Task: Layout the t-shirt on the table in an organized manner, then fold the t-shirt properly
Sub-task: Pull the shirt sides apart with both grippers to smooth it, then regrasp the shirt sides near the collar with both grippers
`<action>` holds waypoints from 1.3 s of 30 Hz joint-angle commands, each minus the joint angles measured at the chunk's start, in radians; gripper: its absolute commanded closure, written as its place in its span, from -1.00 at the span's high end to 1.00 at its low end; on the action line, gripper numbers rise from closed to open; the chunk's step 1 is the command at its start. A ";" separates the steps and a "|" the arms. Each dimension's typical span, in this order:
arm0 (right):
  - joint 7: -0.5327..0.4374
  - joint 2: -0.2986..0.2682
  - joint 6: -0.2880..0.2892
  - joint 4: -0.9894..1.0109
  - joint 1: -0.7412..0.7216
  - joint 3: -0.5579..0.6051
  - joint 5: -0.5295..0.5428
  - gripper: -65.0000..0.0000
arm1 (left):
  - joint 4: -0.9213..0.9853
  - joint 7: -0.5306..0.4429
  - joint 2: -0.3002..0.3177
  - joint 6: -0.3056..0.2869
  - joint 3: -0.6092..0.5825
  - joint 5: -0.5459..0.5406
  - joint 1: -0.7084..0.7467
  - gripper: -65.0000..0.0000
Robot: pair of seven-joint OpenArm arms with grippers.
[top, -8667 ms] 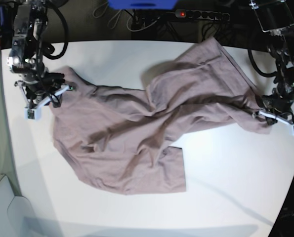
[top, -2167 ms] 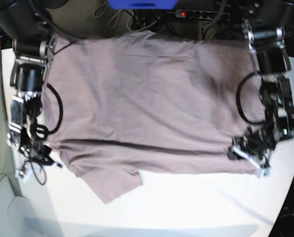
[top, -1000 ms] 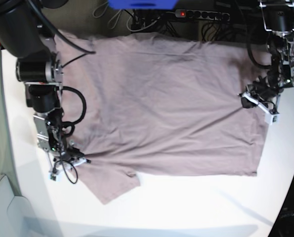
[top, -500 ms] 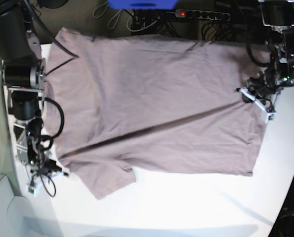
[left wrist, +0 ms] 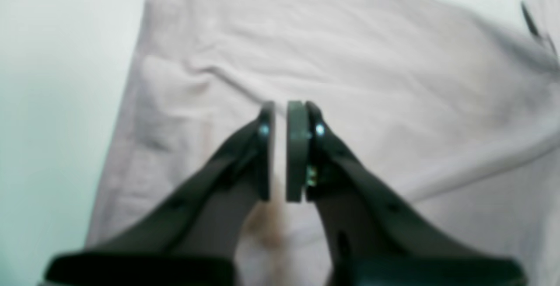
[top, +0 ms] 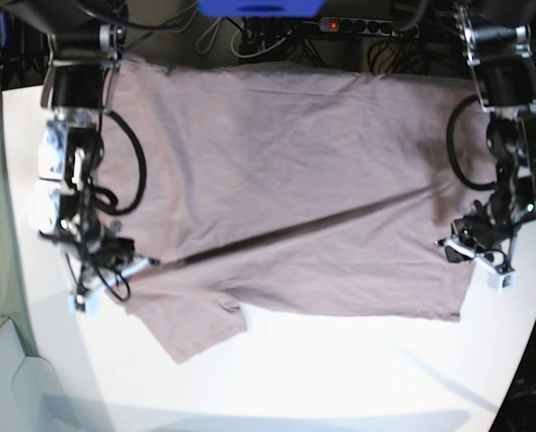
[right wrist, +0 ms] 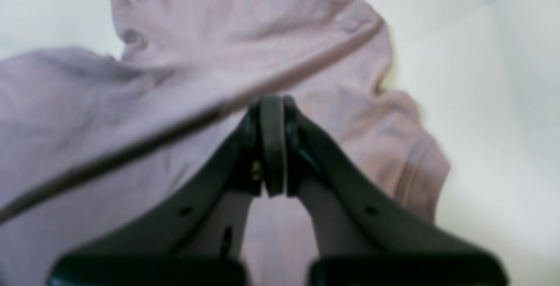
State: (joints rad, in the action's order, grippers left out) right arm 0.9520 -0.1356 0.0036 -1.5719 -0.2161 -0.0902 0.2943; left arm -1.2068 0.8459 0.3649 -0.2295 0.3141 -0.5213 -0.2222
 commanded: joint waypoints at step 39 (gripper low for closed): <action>-0.087 -0.132 0.005 0.382 0.076 -0.003 0.004 -1.00 | 0.536 -0.515 0.070 0.000 -0.278 0.137 -0.289 -0.85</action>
State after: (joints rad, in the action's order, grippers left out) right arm 0.7635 -0.2550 0.0521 -1.2148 -0.1581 -0.0929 0.3744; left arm -0.6495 0.3721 0.4160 -0.2287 0.0307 -0.3767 -0.4740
